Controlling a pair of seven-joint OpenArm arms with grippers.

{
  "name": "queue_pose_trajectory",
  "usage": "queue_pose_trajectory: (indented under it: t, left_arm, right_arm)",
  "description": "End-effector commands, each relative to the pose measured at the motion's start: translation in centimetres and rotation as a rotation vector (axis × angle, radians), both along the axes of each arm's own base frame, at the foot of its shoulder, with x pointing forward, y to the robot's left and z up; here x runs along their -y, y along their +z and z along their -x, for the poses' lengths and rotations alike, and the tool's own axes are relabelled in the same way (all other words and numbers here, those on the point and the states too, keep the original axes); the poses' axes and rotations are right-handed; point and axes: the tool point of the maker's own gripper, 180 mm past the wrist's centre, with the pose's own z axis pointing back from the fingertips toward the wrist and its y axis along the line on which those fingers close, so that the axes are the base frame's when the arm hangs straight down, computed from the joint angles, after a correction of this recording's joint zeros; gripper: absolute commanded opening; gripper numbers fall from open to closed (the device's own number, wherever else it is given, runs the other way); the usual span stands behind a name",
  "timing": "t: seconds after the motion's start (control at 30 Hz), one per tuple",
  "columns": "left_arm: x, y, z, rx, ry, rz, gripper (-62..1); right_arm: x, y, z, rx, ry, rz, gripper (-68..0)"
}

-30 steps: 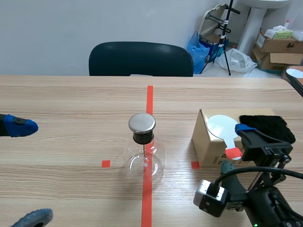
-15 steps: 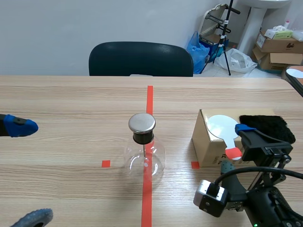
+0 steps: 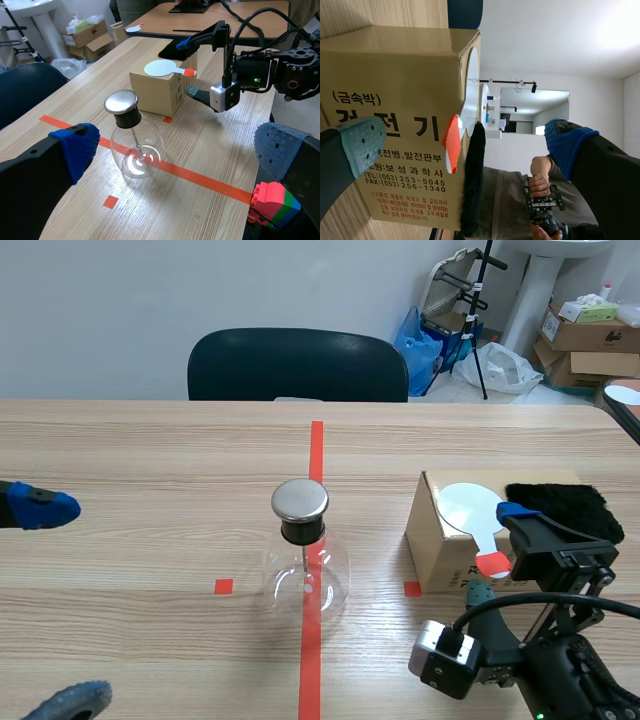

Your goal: Do the electroscope experiment

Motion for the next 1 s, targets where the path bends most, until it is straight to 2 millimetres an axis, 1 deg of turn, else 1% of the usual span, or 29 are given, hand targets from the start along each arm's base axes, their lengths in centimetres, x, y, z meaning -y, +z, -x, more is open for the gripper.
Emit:
queue_pose_trajectory:
  t: [0.0,0.77,0.87,0.97]
  left_arm:
    - [0.16,0.47,0.12,0.000,0.003,0.035,1.4]
    - [0.15,0.37,0.11,-0.002,0.004,0.030,1.4]
    - [0.15,0.37,0.11,-0.002,0.004,0.030,1.4]
    - [0.18,0.21,0.18,-0.002,-0.001,0.020,1.4]
  right_arm:
    - [0.36,1.53,-0.53,0.075,-0.003,0.007,0.4]
    - [0.37,1.58,-0.53,0.078,-0.003,0.007,0.4]
    - [0.64,1.62,-0.57,0.080,-0.019,0.007,0.4]
    - [0.79,1.25,-0.10,0.065,-0.029,0.006,0.4]
